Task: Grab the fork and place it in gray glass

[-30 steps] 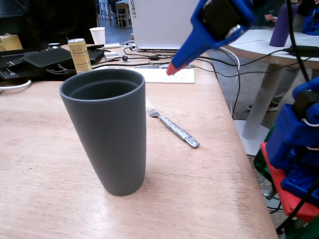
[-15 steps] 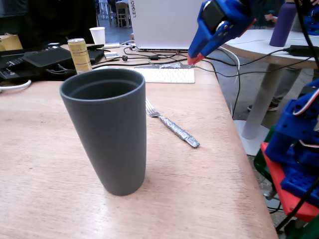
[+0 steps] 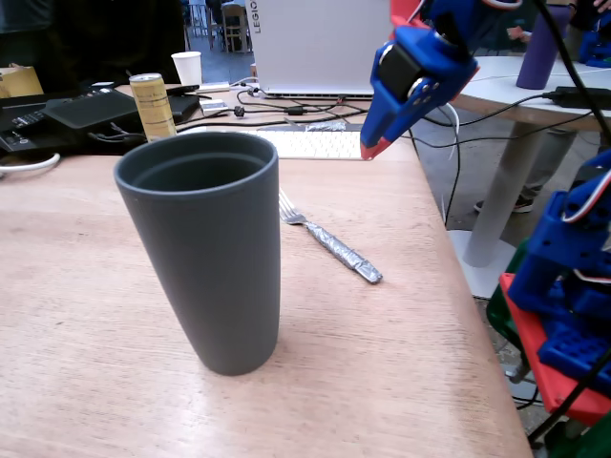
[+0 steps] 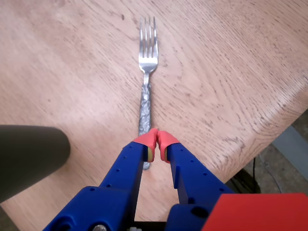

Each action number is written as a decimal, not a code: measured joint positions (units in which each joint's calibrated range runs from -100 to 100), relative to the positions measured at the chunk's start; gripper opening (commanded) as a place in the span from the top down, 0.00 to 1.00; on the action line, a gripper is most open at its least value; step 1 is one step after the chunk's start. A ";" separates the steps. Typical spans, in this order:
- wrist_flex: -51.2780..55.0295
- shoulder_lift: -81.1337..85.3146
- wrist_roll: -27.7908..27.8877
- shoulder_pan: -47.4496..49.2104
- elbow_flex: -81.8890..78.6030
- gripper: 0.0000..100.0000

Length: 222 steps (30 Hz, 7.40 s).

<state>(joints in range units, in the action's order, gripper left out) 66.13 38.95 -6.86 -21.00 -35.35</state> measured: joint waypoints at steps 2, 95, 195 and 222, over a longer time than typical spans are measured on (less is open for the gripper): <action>0.00 0.00 0.00 0.00 0.00 1.00; -7.62 -53.35 0.39 -1.88 20.74 1.00; -56.48 4.06 10.84 46.59 -17.49 1.00; -55.73 4.06 10.45 46.22 -8.03 0.58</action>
<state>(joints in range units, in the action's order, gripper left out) 10.39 43.02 3.59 25.22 -43.37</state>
